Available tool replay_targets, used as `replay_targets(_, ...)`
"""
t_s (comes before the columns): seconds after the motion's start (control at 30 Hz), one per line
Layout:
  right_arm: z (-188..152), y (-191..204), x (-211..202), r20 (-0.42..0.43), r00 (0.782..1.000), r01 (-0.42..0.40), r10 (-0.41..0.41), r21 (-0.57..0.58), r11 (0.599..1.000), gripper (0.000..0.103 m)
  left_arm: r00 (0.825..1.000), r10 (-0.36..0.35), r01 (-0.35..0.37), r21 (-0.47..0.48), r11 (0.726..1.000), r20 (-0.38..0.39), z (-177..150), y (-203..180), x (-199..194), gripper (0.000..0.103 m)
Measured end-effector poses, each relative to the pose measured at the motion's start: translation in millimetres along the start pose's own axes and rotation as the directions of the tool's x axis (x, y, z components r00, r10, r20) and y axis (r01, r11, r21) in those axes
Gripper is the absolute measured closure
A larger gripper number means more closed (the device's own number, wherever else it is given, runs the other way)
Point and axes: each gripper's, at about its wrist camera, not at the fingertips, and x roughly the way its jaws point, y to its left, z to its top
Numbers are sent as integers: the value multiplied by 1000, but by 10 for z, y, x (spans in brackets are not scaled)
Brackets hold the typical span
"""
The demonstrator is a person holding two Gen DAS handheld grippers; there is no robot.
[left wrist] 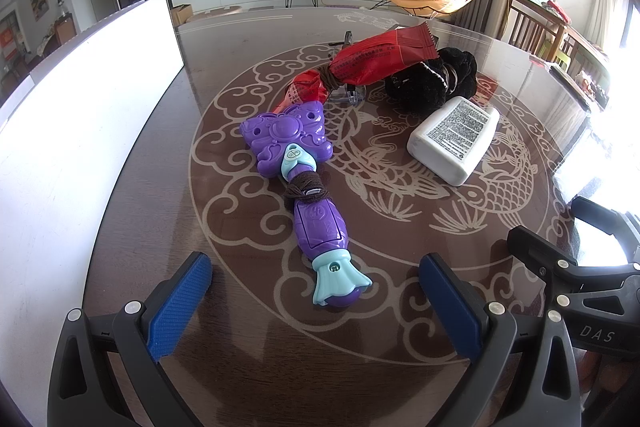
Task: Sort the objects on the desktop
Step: 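Move left tool toward purple toy while right tool approaches white lotion bottle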
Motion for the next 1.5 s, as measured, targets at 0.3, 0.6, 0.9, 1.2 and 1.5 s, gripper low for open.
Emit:
replay_targets(0.3,100,-103,-157,51,986,-162,158,96,982,0,997,-71,74,100,992,-35,-465,87,-338,0)
replay_targets(0.6,852,500,541,-139,990,11,7,128,992,0,998,-55,55,77,995,-9,-484,97,-319,0)
replay_targets(0.9,594,292,305,-47,999,2,-2,6,1000,49,998,-54,55,76,996,-8,-482,100,-324,0)
replay_targets(1.2,-136,-128,-194,-47,998,-48,45,-68,997,52,998,-59,62,86,994,-34,-468,99,-322,0)
replay_targets(1.5,-294,-185,-258,35,996,-74,77,-80,994,42,987,-81,73,-61,995,-140,98,152,-28,0)
